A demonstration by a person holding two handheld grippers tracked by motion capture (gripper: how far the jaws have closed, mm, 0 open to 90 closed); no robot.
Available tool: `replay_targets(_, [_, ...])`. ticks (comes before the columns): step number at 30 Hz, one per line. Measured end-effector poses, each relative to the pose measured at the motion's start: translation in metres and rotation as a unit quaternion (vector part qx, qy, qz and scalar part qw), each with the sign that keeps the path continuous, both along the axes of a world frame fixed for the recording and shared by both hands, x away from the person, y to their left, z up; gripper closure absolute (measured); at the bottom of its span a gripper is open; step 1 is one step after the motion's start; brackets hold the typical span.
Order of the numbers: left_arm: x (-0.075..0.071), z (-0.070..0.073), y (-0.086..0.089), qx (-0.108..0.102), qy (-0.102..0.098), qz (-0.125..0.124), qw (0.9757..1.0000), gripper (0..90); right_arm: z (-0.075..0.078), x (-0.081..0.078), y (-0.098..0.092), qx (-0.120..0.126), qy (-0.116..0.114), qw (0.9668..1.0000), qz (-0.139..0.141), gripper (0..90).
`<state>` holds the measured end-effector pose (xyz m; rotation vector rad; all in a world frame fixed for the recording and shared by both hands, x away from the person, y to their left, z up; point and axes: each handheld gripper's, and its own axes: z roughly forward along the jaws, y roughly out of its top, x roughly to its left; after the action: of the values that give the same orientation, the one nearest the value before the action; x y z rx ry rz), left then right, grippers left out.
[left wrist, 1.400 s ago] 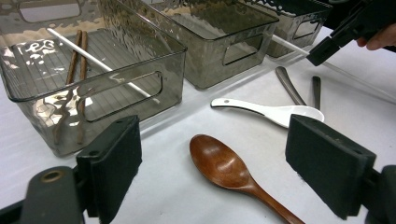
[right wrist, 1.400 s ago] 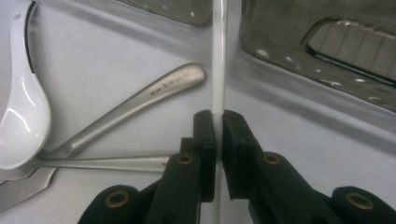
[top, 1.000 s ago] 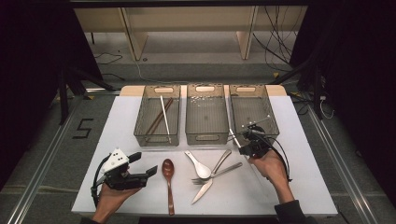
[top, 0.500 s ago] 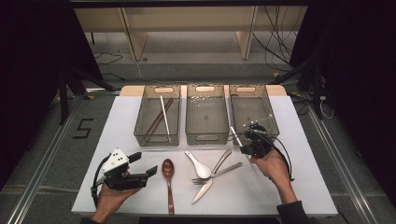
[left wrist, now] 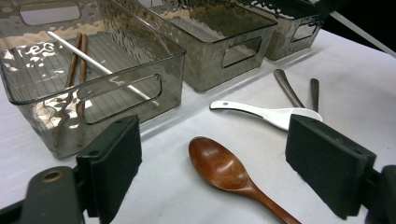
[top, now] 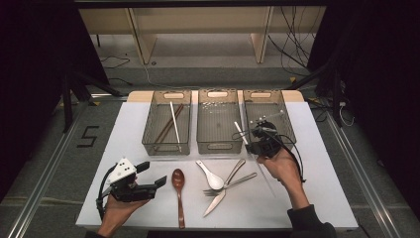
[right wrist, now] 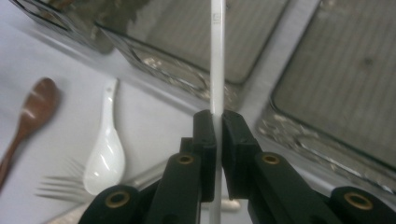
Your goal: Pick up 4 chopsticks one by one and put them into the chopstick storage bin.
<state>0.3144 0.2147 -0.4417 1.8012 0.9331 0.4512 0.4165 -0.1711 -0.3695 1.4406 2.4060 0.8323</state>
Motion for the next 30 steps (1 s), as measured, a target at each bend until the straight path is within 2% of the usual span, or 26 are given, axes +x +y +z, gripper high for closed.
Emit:
replay_targets(9, [0.000,0.000,0.001,-0.002,0.000,0.000,1.0000,18.0,0.015,0.021,0.031,0.043,-0.008,0.9988,0.024,85.3])
replay_targets(20, [-0.001,0.000,0.001,-0.007,-0.002,0.002,1.0000,18.0,0.031,0.044,0.075,0.056,-0.020,0.9971,0.048,85.2])
replay_targets(30, [-0.001,0.001,0.002,-0.008,-0.002,0.001,1.0000,18.0,0.037,0.058,0.101,0.064,-0.030,0.9962,0.050,85.2])
